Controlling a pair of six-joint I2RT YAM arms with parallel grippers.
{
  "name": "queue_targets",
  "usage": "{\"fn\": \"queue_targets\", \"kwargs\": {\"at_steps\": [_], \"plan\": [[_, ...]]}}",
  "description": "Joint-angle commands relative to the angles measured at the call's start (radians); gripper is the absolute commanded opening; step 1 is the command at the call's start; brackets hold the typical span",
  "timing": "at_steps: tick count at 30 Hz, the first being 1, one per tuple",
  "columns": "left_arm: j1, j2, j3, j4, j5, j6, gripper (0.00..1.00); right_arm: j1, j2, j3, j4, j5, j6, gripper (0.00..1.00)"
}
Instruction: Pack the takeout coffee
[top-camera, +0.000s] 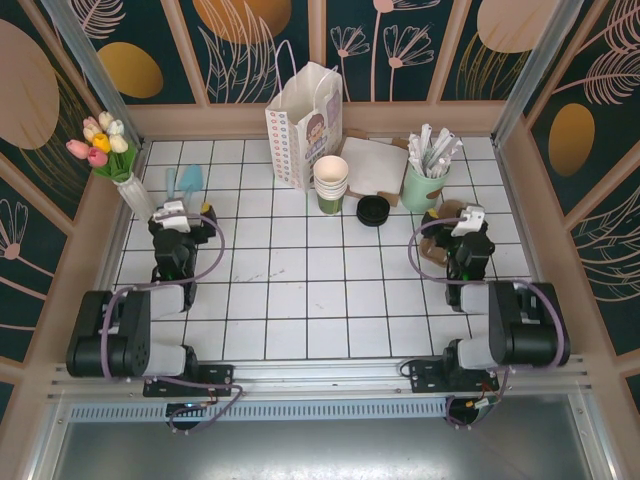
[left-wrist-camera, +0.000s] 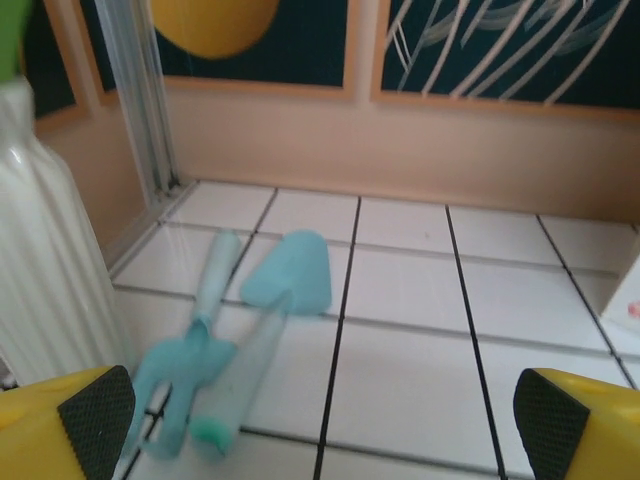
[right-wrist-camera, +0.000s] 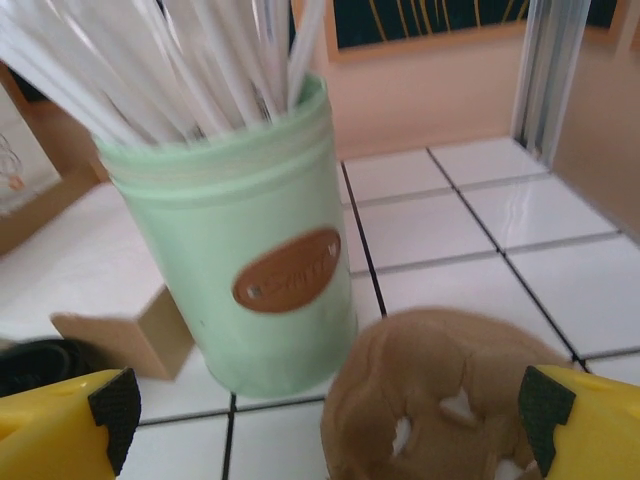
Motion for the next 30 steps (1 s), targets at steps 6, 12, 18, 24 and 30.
{"fn": "queue_targets", "kwargs": {"at_steps": [6, 12, 18, 24, 30], "plan": [[-0.131, -0.196, 0.176, -0.417, -0.245, -0.227, 0.99, 0.106, -0.328, 0.115, -0.451, -0.087, 0.093, 0.99], [-0.180, -0.261, 0.275, -0.693, -0.046, -0.572, 0.99, 0.262, -0.319, 0.265, -0.613, -0.157, 0.126, 0.99], [-0.183, -0.243, 0.373, -0.936, 0.143, -0.680, 0.99, 0.335, -0.138, 0.521, -0.790, -0.299, 0.179, 0.99], [-0.186, -0.181, 0.463, -1.151, 0.103, -0.790, 0.99, 0.361, 0.034, 0.704, -0.869, -0.370, 0.170, 0.99], [-0.185, -0.116, 0.485, -1.121, 0.226, -0.634, 0.99, 0.402, 0.240, 1.022, -1.149, -0.241, 0.155, 0.99]]}}
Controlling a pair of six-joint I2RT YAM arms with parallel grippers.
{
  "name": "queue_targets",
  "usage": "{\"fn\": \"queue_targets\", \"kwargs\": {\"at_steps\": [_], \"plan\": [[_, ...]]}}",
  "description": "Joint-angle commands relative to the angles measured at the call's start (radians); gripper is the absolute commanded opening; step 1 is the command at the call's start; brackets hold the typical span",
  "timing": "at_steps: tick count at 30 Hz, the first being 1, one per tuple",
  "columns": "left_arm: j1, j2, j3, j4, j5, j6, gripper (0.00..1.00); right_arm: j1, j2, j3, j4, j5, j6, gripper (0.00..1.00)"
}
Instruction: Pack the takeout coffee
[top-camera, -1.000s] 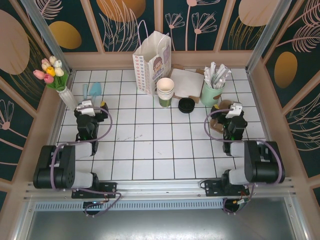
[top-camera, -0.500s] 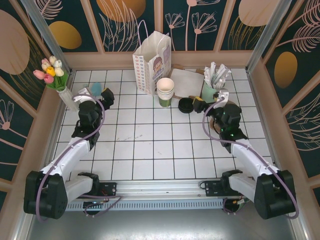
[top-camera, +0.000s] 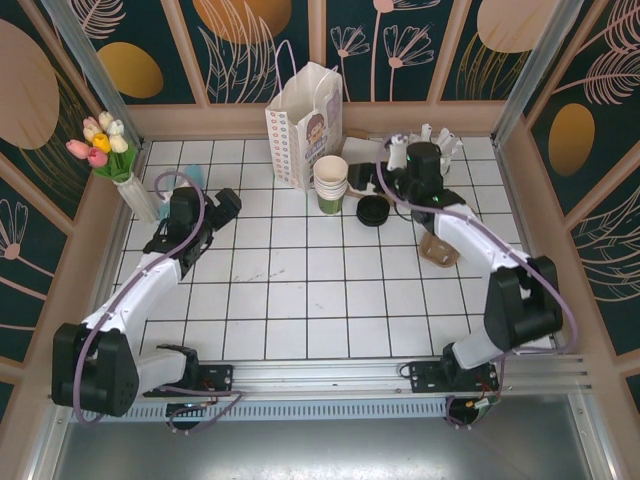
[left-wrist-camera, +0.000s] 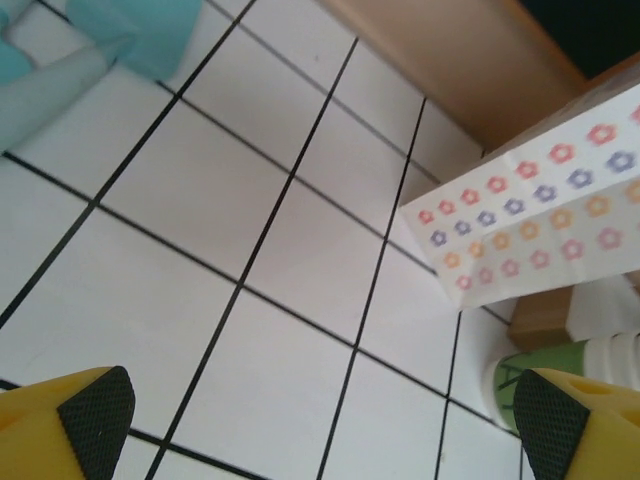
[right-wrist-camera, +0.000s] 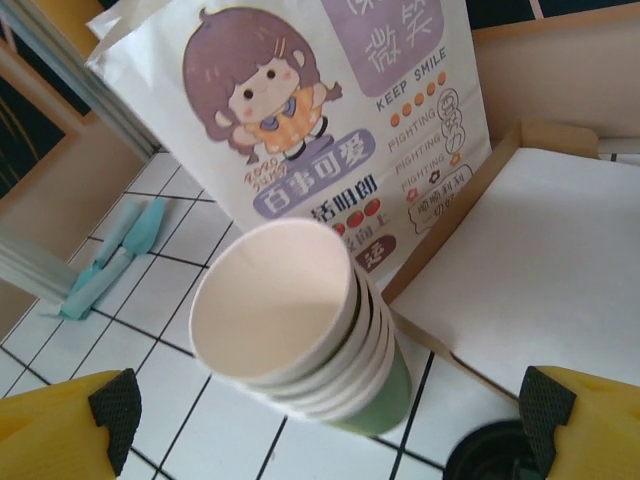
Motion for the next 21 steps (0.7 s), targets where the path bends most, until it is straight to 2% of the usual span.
{"fn": "queue_targets", "kwargs": {"at_steps": [1, 5, 6, 9, 11, 16, 21], "plan": [[-0.003, 0.029, 0.021, 0.022, 0.171, 0.066, 0.99, 0.026, 0.084, 0.150, -0.179, 0.064, -0.019, 0.99], [-0.013, 0.049, -0.017, 0.161, 0.314, -0.042, 0.99, 0.029, 0.202, 0.318, -0.293, 0.138, -0.011, 0.98], [-0.036, 0.055, -0.012, 0.179, 0.319, -0.048, 0.99, 0.032, 0.235, 0.371, -0.339, 0.150, -0.008, 0.97], [-0.137, 0.090, 0.076, 0.081, 0.232, -0.003, 0.99, 0.040, 0.304, 0.481, -0.434, 0.168, -0.008, 0.89], [-0.170, 0.114, 0.105, 0.068, 0.224, -0.013, 0.99, 0.049, 0.341, 0.535, -0.485, 0.181, -0.009, 0.86], [-0.199, 0.145, 0.099, 0.156, 0.217, -0.065, 0.99, 0.063, 0.434, 0.677, -0.624, 0.168, -0.025, 0.77], [-0.200, 0.191, 0.153, 0.152, 0.199, -0.015, 0.99, 0.086, 0.513, 0.806, -0.732, 0.193, -0.032, 0.69]]}}
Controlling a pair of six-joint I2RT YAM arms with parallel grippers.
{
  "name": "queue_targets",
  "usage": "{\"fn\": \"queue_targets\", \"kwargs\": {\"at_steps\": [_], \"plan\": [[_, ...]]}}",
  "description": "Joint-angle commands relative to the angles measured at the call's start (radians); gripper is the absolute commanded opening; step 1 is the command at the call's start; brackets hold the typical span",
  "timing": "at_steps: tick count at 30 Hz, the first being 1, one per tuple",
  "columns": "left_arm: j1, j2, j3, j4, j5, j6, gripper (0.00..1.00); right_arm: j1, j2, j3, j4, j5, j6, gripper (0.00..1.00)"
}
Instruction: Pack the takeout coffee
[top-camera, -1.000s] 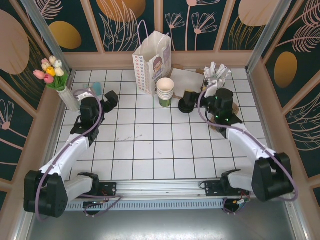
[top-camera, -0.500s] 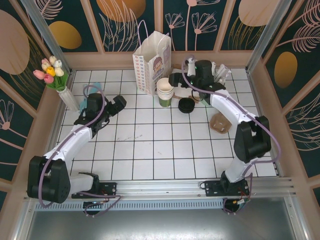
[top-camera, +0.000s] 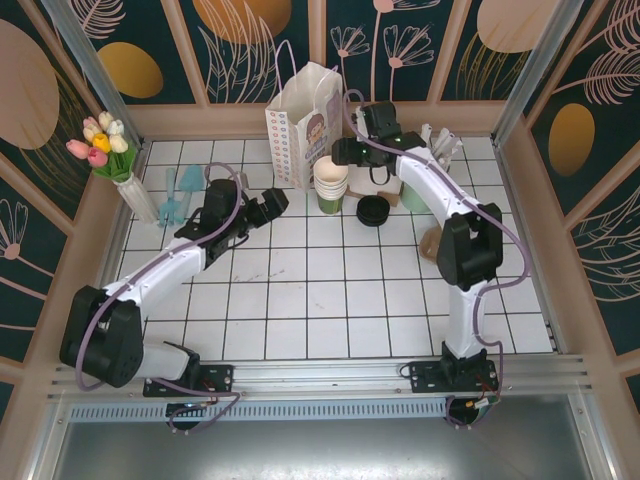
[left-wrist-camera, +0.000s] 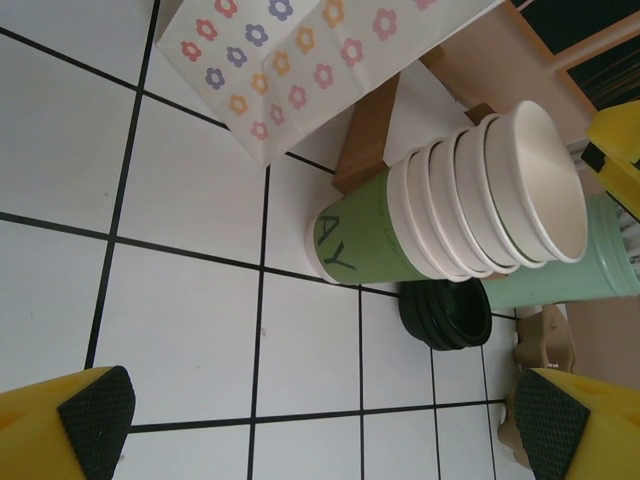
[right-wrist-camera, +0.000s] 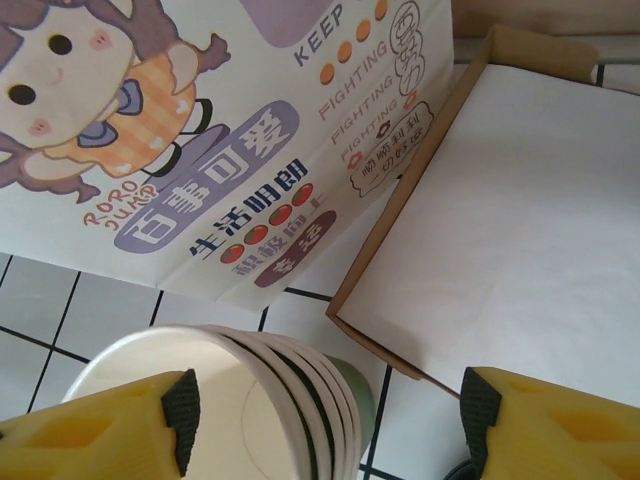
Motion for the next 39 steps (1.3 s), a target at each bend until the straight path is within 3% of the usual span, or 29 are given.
{"fn": "queue_targets", "kwargs": {"at_steps": [1, 5, 15, 26, 34, 39], "plan": [[-0.004, 0.030, 0.064, 0.030, -0.031, 0.022, 0.99, 0.026, 0.041, 0.098, -0.136, 0.054, -0.014, 0.68], [-0.004, 0.070, 0.099, 0.049, 0.001, 0.025, 0.99, 0.032, 0.072, 0.155, -0.190, 0.111, -0.014, 0.62], [-0.004, 0.176, 0.169, 0.082, 0.135, 0.007, 0.99, 0.049, 0.096, 0.190, -0.262, 0.106, -0.043, 0.49], [-0.004, 0.213, 0.179, 0.054, 0.129, 0.000, 0.99, 0.052, 0.133, 0.240, -0.284, 0.119, -0.068, 0.25], [-0.004, 0.226, 0.173, 0.054, 0.144, -0.009, 0.99, 0.058, 0.134, 0.267, -0.298, 0.140, -0.074, 0.22], [-0.004, 0.225, 0.175, 0.045, 0.143, -0.010, 0.99, 0.063, 0.132, 0.269, -0.304, 0.139, -0.078, 0.14]]}}
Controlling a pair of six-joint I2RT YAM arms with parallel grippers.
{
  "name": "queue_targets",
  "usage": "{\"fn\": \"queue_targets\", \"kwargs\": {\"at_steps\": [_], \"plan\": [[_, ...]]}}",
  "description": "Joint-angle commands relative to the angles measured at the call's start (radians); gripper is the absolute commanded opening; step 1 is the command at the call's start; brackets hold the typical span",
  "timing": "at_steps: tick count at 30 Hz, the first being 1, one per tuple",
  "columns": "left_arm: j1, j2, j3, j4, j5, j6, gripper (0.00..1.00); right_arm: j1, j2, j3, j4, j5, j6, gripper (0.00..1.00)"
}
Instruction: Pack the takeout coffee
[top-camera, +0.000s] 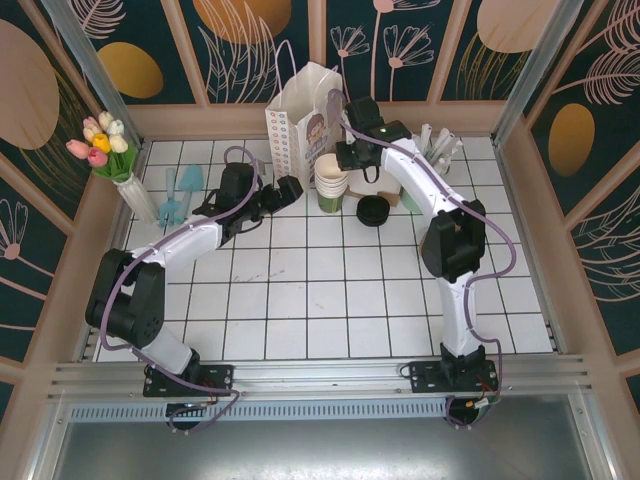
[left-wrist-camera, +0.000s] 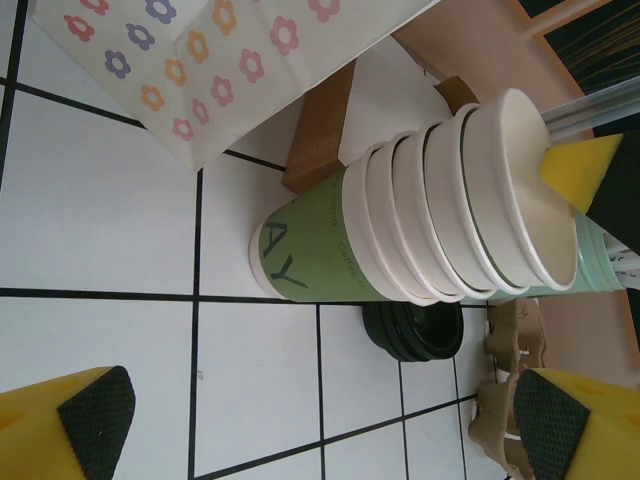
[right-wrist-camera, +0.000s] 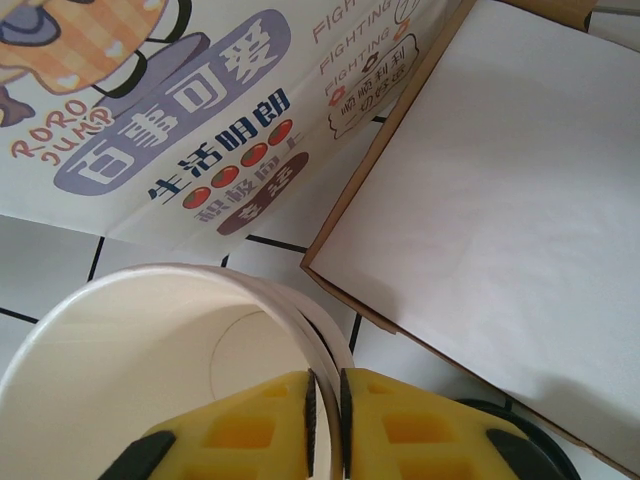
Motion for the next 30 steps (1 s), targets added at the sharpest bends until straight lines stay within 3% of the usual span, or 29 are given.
{"fn": "queue_targets", "kwargs": {"at_steps": [1, 14, 30], "plan": [[-0.004, 0.006, 0.011, 0.000, 0.020, -0.012, 0.99, 0.010, 0.013, 0.040, -0.032, 0.018, -0.014, 0.12], [-0.004, 0.023, 0.048, -0.091, -0.052, -0.020, 0.99, 0.029, -0.023, 0.075, -0.011, 0.036, -0.026, 0.00], [-0.004, 0.070, 0.144, -0.156, -0.014, 0.029, 0.99, 0.014, -0.104, 0.105, 0.012, 0.036, -0.031, 0.00]]}}
